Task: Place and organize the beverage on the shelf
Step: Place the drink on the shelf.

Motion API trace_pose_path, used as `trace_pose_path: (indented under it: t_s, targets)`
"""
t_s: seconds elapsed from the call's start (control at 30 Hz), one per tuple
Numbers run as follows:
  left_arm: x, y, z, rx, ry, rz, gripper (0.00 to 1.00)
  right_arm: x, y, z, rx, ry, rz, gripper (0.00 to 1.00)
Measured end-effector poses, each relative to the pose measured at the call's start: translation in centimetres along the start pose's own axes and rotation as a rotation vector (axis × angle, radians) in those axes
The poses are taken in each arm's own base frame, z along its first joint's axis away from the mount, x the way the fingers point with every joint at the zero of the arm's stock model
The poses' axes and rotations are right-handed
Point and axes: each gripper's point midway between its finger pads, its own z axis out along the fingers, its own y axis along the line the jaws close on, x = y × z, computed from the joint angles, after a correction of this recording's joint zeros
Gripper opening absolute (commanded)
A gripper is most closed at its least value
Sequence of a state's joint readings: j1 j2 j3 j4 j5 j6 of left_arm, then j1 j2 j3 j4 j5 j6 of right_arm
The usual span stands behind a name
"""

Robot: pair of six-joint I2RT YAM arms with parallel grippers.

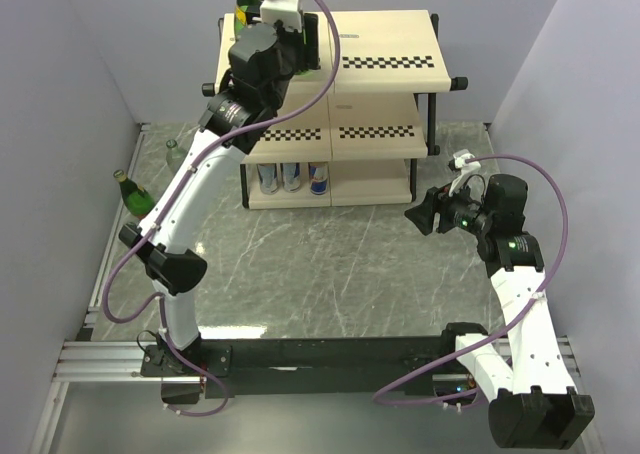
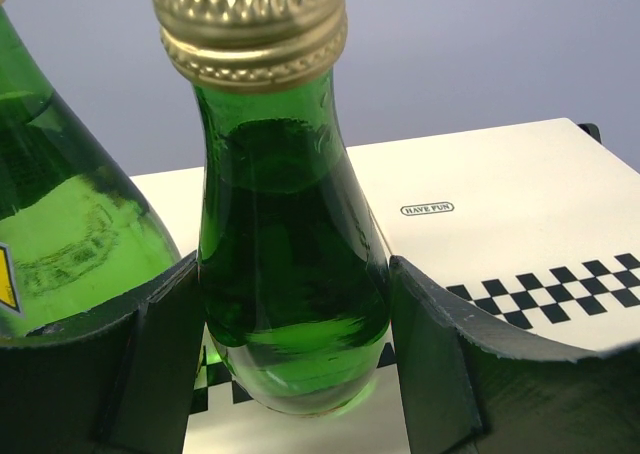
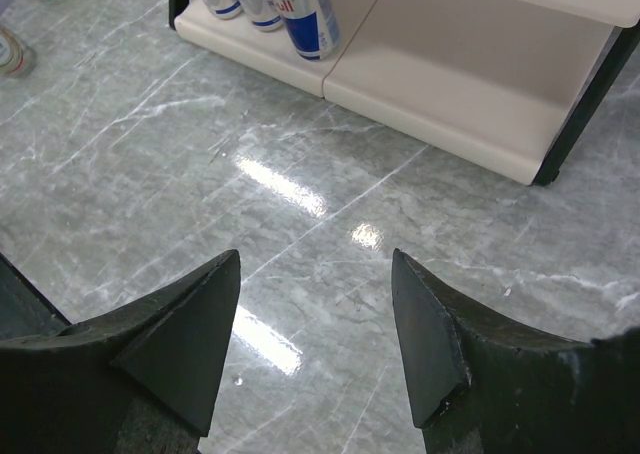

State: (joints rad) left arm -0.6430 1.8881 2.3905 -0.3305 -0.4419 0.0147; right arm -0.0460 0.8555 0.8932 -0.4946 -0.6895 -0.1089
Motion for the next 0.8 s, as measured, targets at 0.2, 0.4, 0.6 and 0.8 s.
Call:
trace_pose_path:
  t_s: [0.2, 0.4, 0.6, 0.8]
  targets:
    - [0.02, -0.12, 0.28, 0.000, -0.009, -0.004, 0.54, 0.00, -0.01, 0.00, 0.000, 0.000, 0.000, 0.68]
    - [-0.02, -0.14, 0.28, 0.000, -0.010, -0.005, 0.58, 0.00, -0.01, 0.00, 0.000, 0.000, 0.000, 0.68]
    - [-0.02, -0.14, 0.28, 0.000, -0.010, -0.005, 0.63, 0.00, -0.01, 0.00, 0.000, 0.000, 0.000, 0.68]
    - [-0.02, -0.13, 0.28, 0.000, -0.010, -0.005, 0.65, 0.00, -0.01, 0.00, 0.000, 0.000, 0.000, 0.68]
